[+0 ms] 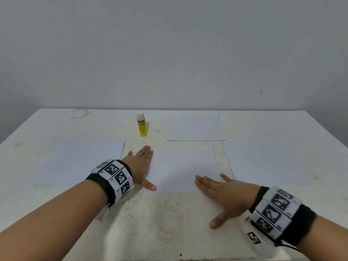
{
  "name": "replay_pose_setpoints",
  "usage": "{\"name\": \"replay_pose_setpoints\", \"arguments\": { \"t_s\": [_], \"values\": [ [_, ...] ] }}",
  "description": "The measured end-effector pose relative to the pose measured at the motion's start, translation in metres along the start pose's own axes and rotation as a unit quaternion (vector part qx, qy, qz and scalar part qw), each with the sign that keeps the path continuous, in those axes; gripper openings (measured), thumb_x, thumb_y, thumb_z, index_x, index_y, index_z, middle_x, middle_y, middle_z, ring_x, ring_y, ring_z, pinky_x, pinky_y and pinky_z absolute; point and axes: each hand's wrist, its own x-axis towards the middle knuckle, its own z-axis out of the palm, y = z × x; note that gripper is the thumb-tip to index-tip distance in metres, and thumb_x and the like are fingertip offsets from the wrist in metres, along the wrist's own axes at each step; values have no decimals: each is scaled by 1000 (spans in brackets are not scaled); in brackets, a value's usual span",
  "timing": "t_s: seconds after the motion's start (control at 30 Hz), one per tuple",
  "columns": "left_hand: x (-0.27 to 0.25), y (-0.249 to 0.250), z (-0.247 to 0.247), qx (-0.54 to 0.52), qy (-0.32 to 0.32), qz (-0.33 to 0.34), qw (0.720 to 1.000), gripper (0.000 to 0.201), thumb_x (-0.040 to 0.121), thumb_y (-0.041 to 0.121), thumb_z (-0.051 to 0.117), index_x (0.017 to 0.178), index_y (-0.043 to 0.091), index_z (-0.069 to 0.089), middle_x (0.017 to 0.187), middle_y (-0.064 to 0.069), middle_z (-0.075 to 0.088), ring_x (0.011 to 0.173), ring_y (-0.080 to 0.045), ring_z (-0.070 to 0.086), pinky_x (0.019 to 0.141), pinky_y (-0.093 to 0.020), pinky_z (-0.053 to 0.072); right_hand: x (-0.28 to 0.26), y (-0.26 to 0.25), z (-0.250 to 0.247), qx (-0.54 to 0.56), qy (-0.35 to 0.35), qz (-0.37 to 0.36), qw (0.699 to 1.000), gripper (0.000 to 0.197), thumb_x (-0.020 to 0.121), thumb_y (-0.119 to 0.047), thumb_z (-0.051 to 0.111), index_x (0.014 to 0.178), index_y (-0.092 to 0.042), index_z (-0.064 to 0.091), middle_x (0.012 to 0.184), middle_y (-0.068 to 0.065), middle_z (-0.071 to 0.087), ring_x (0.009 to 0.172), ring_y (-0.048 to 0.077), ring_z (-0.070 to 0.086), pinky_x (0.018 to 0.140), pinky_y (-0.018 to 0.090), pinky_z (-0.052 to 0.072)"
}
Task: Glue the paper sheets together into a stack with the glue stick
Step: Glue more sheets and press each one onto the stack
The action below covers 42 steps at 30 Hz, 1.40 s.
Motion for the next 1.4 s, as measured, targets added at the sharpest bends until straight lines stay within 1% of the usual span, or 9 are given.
{"name": "replay_pose_setpoints", "arguments": {
  "t_s": [0.17,0.27,0.3,0.37,0.43,0.6,0.77,1.03,1.4],
  "values": [
    [-1,0,0,2,-3,-1,1000,129,73,77,51,146,-2,-21,156,-13,-25,145,-21,-23,118,-52,6,-25,19,9,23,-47,32,998,146,29,-92,28,143,-24,-32,138,-16,-41,144,4,-14,112,44,-17],
    [0,0,0,10,-2,-2,1000,129,74,77,50,146,-2,-20,156,-14,-25,145,-22,-22,118,-52,6,-33,18,-7,37,-36,79,996,126,58,-83,53,153,-26,-6,158,-15,-11,147,16,10,119,43,3],
    [0,0,0,12,-3,-2,1000,128,74,77,50,146,-3,-20,156,-14,-25,145,-22,-22,118,-51,7,-31,19,-16,53,15,101,993,104,70,-70,62,153,-24,20,158,-11,17,142,19,26,117,38,19],
    [1,1,0,10,-4,-2,1000,128,74,77,50,146,-3,-21,156,-14,-25,145,-22,-23,118,-51,7,-15,28,-37,129,204,122,963,47,82,-46,68,120,-18,66,125,-3,63,114,15,57,97,25,42],
    [1,1,1,3,-7,-2,1000,128,74,77,50,145,-2,-22,156,-14,-27,144,-22,-24,118,-50,6,10,38,-54,209,337,137,908,20,88,-29,67,95,-12,75,101,0,72,92,12,64,80,18,43],
    [3,-2,3,-5,-7,-2,1000,128,74,77,50,146,-1,-22,155,-12,-28,144,-21,-25,118,-52,7,68,54,-71,300,365,258,843,15,85,-10,60,86,-10,75,95,4,73,88,21,68,75,27,55],
    [2,-3,5,-19,-6,3,1000,129,74,77,51,146,0,-23,155,-11,-29,144,-20,-25,117,-53,7,67,60,-71,230,328,239,885,15,81,-15,74,96,-16,74,106,0,70,99,17,65,88,28,52],
    [2,-3,4,-18,-8,5,1000,130,71,78,49,146,-1,-23,155,-11,-30,143,-20,-27,118,-53,8,44,63,-55,144,261,149,943,69,74,-31,81,134,-19,50,135,-2,50,125,17,46,102,27,35],
    [2,-3,4,-9,-12,4,1000,128,73,78,49,146,-1,-23,155,-12,-30,143,-21,-26,117,-55,9,38,63,-43,127,206,112,964,113,58,-34,90,148,-14,23,147,-1,26,132,18,36,108,27,30]
  ]
}}
